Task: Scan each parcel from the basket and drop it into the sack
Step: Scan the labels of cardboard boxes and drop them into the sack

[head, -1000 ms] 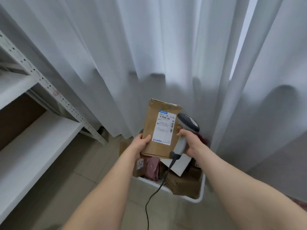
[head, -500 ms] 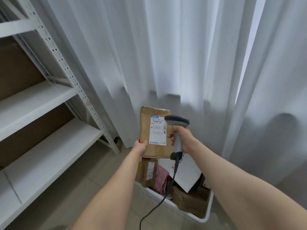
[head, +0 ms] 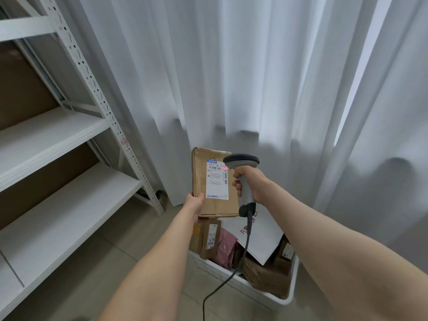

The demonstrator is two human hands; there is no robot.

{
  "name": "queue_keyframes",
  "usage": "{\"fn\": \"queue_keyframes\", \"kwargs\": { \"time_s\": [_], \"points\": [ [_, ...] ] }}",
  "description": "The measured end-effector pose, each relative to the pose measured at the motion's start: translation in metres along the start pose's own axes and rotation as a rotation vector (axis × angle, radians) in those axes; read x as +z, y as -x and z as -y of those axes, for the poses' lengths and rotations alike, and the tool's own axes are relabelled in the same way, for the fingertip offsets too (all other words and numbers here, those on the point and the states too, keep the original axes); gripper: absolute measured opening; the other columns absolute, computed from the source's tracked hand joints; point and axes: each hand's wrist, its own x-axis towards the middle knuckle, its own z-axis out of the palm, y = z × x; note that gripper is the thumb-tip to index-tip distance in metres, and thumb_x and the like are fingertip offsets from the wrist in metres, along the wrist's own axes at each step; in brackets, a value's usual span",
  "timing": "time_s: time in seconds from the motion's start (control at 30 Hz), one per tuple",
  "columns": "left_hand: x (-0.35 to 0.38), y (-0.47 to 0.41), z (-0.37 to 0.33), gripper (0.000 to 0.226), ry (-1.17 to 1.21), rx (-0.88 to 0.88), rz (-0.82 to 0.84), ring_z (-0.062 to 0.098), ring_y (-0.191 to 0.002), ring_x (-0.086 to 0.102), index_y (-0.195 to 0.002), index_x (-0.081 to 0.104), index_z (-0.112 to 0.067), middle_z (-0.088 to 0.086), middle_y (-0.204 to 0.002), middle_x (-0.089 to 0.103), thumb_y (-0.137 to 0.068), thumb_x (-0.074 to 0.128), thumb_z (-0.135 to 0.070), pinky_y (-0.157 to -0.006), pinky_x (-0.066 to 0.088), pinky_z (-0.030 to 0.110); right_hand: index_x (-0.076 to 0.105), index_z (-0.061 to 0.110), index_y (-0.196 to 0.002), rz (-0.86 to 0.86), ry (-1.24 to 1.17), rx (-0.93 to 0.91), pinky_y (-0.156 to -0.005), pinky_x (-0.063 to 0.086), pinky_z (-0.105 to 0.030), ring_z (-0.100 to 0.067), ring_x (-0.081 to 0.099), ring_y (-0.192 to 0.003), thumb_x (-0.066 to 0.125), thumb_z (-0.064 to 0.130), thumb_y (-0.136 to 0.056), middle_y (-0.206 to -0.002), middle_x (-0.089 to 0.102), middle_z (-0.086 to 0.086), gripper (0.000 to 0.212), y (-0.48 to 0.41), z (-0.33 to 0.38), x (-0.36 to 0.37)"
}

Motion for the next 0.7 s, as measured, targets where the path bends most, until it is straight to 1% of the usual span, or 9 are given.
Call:
{"fn": "queue_keyframes", "kwargs": {
  "time_s": [0.1,0.2,0.33,0.43,0.6,0.7],
  "points": [
    [-0.008,-0.006,0.003,0.052,-0.009,-0.008,-0.011,0.035,-0.128,0.045,-0.146,0.028,-0.017,0.013,-0.142,0.045,-0.099,0.045,-0.031,-0.103,0.042,0.056,0.054,0.006,-0.084,-0.006,-0.003,-0.001,-0.047,0.045,-0.024,-0.014,0.047,-0.047,0.052,0.004,-0.082,-0.062,0.057,-0.008,0.003,0.004,0.001,0.01],
    [-0.014,-0.01,0.005,0.051,-0.001,-0.011,-0.007,0.035,-0.128,0.046,-0.146,0.029,-0.015,0.013,-0.14,0.046,-0.099,0.045,-0.03,-0.103,0.042,0.055,0.054,0.006,-0.086,-0.008,0.003,-0.006,-0.047,0.045,-0.024,-0.014,0.047,-0.048,0.051,0.004,-0.082,-0.064,0.056,-0.009,0.005,0.008,0.002,0.019],
    [-0.022,-0.013,0.006,0.05,-0.004,-0.008,0.002,0.035,-0.126,0.047,-0.144,0.031,-0.014,0.013,-0.139,0.047,-0.099,0.046,-0.03,-0.102,0.043,0.054,0.056,0.004,-0.097,-0.003,0.021,-0.018,-0.048,0.045,-0.024,-0.013,0.047,-0.05,0.051,0.003,-0.083,-0.066,0.056,-0.008,0.015,0.012,0.002,0.029],
    [-0.027,-0.016,0.006,0.046,0.012,-0.007,0.004,0.034,-0.122,0.051,-0.141,0.034,-0.012,0.013,-0.135,0.05,-0.099,0.045,-0.029,-0.1,0.045,0.054,0.056,0.004,-0.096,-0.011,0.038,-0.02,-0.048,0.045,-0.024,-0.013,0.047,-0.049,0.051,0.004,-0.083,-0.063,0.055,-0.008,0.014,0.013,0.0,0.035],
    [-0.034,-0.029,0.011,0.055,0.001,-0.013,0.005,0.035,-0.13,0.044,-0.147,0.027,-0.021,0.011,-0.144,0.043,-0.097,0.048,-0.034,-0.103,0.041,0.055,0.056,0.004,-0.094,-0.017,0.051,-0.021,-0.048,0.045,-0.024,-0.014,0.047,-0.047,0.052,0.004,-0.082,-0.06,0.055,-0.007,0.012,0.013,-0.002,0.04],
    [-0.036,-0.025,0.009,0.053,0.005,-0.024,0.022,0.034,-0.128,0.046,-0.146,0.028,-0.018,0.012,-0.142,0.045,-0.098,0.046,-0.033,-0.102,0.043,0.055,0.056,0.003,-0.097,-0.047,0.043,-0.032,-0.048,0.046,-0.025,-0.015,0.048,-0.047,0.054,0.004,-0.082,-0.062,0.057,-0.008,0.015,0.011,-0.003,0.043]
  ]
}}
